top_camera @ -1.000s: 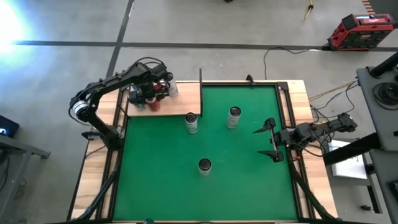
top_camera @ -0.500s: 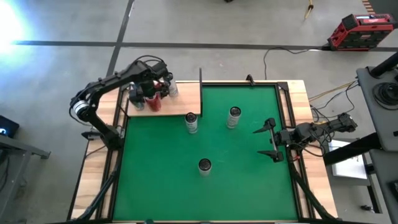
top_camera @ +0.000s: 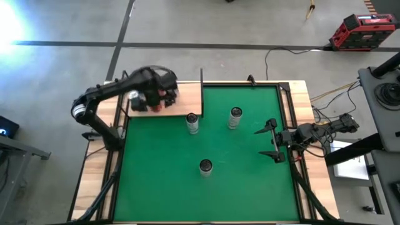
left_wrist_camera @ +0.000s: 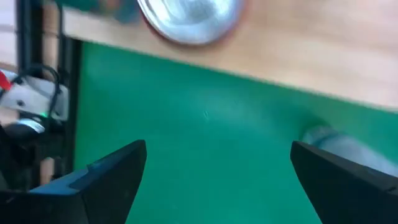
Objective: Place canned beverage on shelf
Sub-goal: Put the white blue soda can on the shelf aligned with the other white blue soda can
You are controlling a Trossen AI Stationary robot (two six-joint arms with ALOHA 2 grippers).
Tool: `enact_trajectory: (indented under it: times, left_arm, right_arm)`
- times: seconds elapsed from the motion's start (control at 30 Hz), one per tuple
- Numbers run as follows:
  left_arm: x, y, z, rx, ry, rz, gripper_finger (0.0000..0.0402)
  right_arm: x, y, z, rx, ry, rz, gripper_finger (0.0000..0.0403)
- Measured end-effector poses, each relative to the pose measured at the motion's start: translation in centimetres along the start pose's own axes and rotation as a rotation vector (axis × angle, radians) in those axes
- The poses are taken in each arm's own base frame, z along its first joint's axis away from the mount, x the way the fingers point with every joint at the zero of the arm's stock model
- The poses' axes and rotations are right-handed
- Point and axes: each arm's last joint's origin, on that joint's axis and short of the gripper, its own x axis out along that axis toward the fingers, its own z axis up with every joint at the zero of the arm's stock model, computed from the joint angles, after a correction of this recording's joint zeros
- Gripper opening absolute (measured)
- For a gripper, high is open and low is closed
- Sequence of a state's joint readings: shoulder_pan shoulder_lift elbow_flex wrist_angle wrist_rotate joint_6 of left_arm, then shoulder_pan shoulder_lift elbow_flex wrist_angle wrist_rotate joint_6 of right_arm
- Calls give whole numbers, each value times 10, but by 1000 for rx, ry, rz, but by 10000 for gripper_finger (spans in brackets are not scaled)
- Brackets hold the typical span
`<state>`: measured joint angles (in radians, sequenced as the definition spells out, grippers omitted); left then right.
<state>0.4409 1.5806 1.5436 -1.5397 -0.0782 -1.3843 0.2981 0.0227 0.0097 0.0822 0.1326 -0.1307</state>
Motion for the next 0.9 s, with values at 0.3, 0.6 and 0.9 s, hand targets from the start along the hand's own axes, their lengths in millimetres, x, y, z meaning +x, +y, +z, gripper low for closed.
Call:
enact_trajectory:
  times: [0.3,0.6,0.9]
  left_arm:
    - [-23,-14,-103,138,-131,-117,382]
    - [-23,-52,-139,320,-141,-127,382]
    - [-15,-103,-143,467,-157,-115,382]
  right_arm:
    - [0,0,0,0,0,0,396]
    - [0,0,0,0,0,0,396]
    - [0,0,0,0,-1,0,396]
